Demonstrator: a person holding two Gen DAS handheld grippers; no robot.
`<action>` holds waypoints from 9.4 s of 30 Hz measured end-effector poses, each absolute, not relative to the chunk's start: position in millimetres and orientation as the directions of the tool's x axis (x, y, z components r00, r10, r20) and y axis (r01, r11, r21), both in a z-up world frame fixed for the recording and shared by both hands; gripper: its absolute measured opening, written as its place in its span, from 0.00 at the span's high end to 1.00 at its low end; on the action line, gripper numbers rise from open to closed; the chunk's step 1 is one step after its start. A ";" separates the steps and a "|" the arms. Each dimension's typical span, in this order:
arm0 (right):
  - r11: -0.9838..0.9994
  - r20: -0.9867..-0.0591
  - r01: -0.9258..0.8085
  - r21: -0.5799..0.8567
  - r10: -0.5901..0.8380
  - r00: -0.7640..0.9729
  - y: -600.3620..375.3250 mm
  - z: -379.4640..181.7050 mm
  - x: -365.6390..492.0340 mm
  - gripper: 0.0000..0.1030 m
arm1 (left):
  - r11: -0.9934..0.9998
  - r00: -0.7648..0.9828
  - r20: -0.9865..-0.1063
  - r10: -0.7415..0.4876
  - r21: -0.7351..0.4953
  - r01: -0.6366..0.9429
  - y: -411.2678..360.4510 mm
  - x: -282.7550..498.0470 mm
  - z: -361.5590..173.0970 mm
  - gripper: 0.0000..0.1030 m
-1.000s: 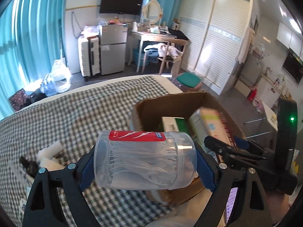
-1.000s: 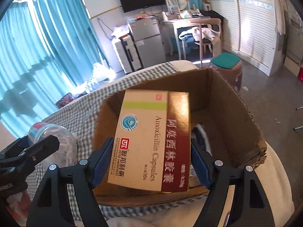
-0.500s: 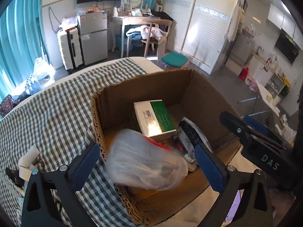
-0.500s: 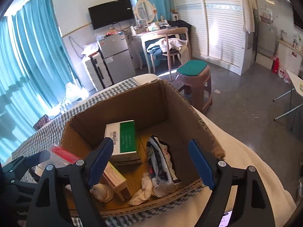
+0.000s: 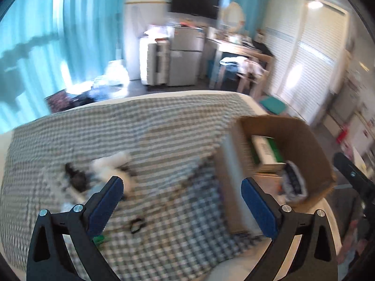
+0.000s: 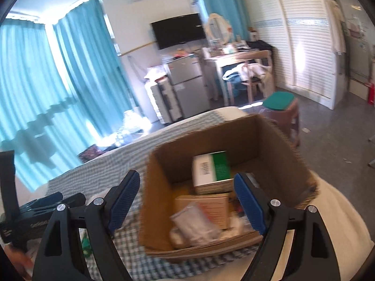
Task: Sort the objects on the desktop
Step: 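Move both open tools back over the remaining items on the bed, then grasp the silver foil blister pack with the left tool while the right tool grasps the black hair tie, then lift the blister pack and hair tie and carry them over the cardboard box, then open both tools to drop the blister pack and hair tie into the box, then move both open tools back over the remaining items on the bed, then grasp the white-blue snack sachet with the left tool while the right tool grasps the white tape roll, then lift the sachet and tape roll and carry them over the cardboard box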
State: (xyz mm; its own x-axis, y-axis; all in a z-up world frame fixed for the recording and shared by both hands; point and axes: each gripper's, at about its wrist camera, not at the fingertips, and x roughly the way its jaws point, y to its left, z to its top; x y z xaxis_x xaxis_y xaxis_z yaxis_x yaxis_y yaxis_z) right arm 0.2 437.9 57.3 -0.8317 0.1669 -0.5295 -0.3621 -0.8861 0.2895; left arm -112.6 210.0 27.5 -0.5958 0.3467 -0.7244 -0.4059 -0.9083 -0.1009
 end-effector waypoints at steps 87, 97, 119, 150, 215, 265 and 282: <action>-0.980 -0.693 0.039 0.197 -0.167 -0.701 218.1 -19.1 -75.5 0.94 | -0.964 -0.557 -0.802 0.217 -0.085 -0.253 41.6 -95.4 -24.9 0.29; -0.986 -0.630 0.059 0.155 -0.144 -0.763 238.6 28.2 -55.3 0.94 | -0.925 -0.571 -0.761 0.308 -0.099 -0.367 96.5 -87.7 23.6 0.29; -0.946 -0.707 -0.313 0.078 0.169 -0.687 447.4 25.7 -46.5 0.94 | -0.758 -0.417 -0.735 0.535 -0.199 -0.621 334.7 -102.3 39.9 0.29; -0.938 -0.598 -0.311 0.151 0.164 -0.784 414.3 51.1 -14.8 0.35 | -0.878 -0.533 -0.749 0.394 -0.135 -0.460 253.6 -106.0 53.3 0.01; -0.945 -0.803 0.275 0.176 -0.299 -0.515 195.0 -111.1 -242.8 0.68 | -0.939 -0.413 -0.881 0.233 -0.093 -0.331 -32.5 -185.1 -177.2 0.57; -0.971 -0.565 0.085 0.225 -0.202 -0.800 298.4 87.9 -58.9 0.73 | -0.865 -0.506 -0.763 0.401 -0.135 -0.483 134.1 -103.0 47.8 0.62; -0.957 -0.635 -0.242 0.158 0.090 -0.768 473.9 67.8 -31.0 0.73 | -0.689 -0.362 -0.740 0.567 -0.185 -0.700 342.6 -76.1 37.3 0.62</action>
State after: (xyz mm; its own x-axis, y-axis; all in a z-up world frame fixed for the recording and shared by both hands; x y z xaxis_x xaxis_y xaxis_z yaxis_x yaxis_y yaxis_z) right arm -31.0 473.9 67.8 -0.7677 0.0896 -0.6346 -0.2421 -0.9574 0.1577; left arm -76.1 342.6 37.3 -0.3623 0.5668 -0.7399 -0.7003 -0.6894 -0.1853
